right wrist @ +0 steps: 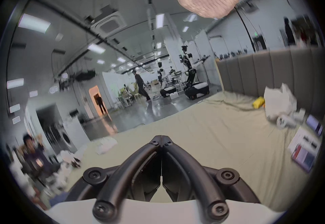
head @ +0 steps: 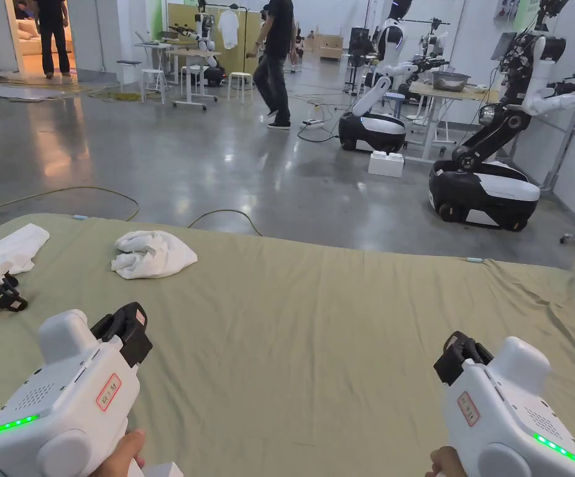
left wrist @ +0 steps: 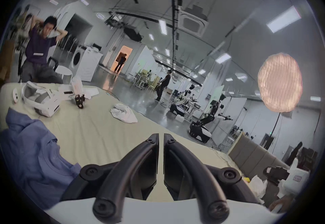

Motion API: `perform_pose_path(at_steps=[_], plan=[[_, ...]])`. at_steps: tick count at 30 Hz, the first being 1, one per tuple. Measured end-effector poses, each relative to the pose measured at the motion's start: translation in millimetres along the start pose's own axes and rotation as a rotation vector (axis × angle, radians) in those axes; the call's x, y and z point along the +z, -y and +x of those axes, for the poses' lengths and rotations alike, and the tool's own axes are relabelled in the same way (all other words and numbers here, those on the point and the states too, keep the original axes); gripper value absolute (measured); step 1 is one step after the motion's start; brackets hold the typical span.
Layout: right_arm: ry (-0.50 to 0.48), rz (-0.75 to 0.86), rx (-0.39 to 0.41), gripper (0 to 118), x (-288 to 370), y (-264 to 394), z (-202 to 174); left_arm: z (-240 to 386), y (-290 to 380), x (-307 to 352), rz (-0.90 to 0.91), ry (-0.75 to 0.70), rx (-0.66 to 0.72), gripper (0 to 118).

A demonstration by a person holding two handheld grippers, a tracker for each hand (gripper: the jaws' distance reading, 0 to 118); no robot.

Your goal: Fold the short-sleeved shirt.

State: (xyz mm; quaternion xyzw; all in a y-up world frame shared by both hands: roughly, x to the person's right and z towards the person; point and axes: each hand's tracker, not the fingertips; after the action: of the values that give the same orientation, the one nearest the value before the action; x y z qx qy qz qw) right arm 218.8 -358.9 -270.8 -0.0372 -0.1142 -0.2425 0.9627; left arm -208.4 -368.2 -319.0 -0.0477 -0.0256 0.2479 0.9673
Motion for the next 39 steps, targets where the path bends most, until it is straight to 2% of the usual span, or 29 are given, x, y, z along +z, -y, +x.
perform_pose_path(at_steps=[2, 4, 7, 9, 11, 13, 14, 16, 18, 20, 23, 25, 28, 30, 31, 32, 39], plan=[[0.002, 0.003, 0.077, 0, -1, -2, -4, 12, -3, 0, 0.006, -0.006, -0.205, 7], [-0.01, 0.012, 0.385, 0, -3, 0, -19, 30, -1, -5, -0.032, -0.038, -0.537, 7], [-0.037, 0.033, 0.912, 0, -5, 11, -40, 48, 10, -11, -0.06, -0.051, -1.0, 7], [-0.035, 0.066, 1.229, 0, -5, 25, -48, 55, 19, -12, -0.053, -0.088, -1.271, 7], [-0.008, 0.119, 1.507, 0, -7, 37, -47, 56, 29, -11, -0.031, -0.088, -1.498, 7], [-0.014, 0.147, 1.659, 0, -2, 41, -46, 56, 36, -9, -0.021, -0.084, -1.651, 7], [-0.02, 0.144, 1.69, 0, -1, 43, -46, 55, 38, -8, -0.015, -0.081, -1.702, 7], [-0.018, 0.135, 1.67, 0, 3, 41, -46, 51, 40, -6, 0.0, -0.065, -1.71, 7], [-0.017, 0.125, 1.629, 0, 7, 40, -49, 53, 39, -5, -0.015, -0.047, -1.609, 7], [-0.023, 0.09, 1.483, 0, 9, 36, -51, 52, 33, -7, -0.042, -0.042, -1.413, 7], [-0.019, 0.02, 1.174, 0, 11, 28, -55, 49, 24, -8, -0.087, -0.049, -1.028, 7], [-0.007, -0.024, 0.939, 0, 7, 21, -52, 42, 19, -8, -0.106, -0.045, -0.758, 7], [0.022, -0.083, 0.607, 0, -2, 18, -40, 30, 15, -7, -0.095, -0.045, -0.456, 7], [0.044, -0.095, 0.432, 0, -4, 16, -32, 24, 14, -4, -0.07, -0.022, -0.319, 7], [0.054, -0.086, 0.385, 0, -3, 16, -29, 23, 15, -4, -0.064, -0.014, -0.28, 7], [0.067, -0.075, 0.373, 0, -2, 19, -28, 22, 14, -3, -0.06, -0.014, -0.267, 7], [0.063, -0.033, 0.423, 0, 2, 17, -33, 26, 5, 4, -0.05, -0.019, -0.357, 7]])
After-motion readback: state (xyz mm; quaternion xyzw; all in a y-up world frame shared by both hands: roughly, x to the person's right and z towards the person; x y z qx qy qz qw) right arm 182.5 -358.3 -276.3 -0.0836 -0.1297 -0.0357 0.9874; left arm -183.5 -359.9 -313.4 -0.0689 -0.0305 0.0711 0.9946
